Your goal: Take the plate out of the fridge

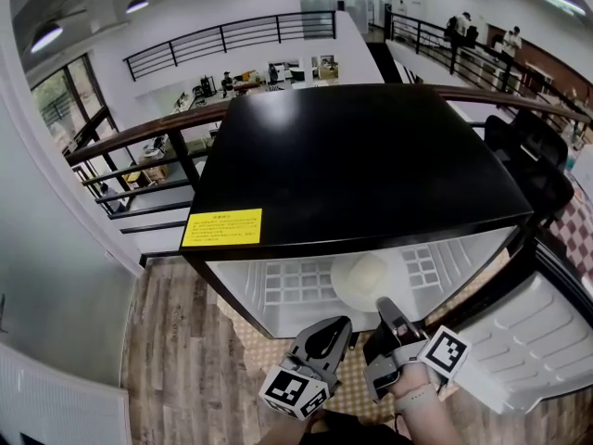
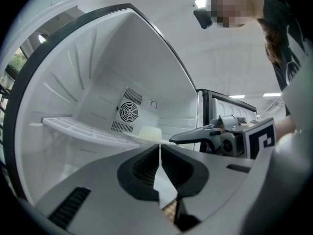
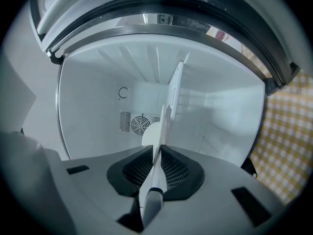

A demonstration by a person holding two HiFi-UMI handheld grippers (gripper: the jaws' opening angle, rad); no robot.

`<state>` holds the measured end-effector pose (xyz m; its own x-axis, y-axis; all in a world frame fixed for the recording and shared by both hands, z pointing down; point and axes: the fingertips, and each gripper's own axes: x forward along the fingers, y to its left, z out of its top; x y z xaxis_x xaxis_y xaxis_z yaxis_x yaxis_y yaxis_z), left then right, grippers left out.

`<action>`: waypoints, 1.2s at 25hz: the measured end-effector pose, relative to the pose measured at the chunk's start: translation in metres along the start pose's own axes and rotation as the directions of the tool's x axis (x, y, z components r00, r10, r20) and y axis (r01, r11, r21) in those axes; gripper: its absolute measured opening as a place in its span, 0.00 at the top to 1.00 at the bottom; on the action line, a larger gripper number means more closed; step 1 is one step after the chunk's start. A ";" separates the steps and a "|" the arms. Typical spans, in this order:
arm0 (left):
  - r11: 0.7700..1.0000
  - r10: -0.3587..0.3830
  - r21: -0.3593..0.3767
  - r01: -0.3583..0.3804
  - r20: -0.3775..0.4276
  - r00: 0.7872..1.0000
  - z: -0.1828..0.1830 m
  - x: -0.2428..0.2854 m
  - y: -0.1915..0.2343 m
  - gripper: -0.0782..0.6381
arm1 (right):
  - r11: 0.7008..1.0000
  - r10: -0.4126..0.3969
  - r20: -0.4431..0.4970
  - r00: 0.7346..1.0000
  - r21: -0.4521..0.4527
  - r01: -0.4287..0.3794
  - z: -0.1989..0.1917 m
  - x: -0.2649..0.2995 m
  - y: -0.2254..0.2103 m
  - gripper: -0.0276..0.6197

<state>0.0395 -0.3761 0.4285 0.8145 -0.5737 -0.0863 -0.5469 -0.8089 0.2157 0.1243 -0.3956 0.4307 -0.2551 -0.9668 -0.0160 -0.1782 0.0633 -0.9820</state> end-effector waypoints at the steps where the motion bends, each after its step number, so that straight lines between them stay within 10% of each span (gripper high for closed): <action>1: 1.000 0.003 0.000 -0.003 0.001 1.000 0.001 -0.001 0.001 0.87 | 1.000 0.001 -0.006 1.000 0.000 -0.001 -0.002 0.000 0.000 0.86; 30: 0.999 0.036 -0.005 -0.036 0.001 0.999 -0.001 -0.011 0.001 0.87 | 0.995 -0.020 -0.040 0.999 0.094 0.024 -0.022 -0.007 0.001 0.86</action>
<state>0.0306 -0.3705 0.4301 0.7941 -0.6025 -0.0795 -0.5749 -0.7872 0.2234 0.1046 -0.3828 0.4340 -0.2889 -0.9573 0.0114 -0.0942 0.0165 -0.9954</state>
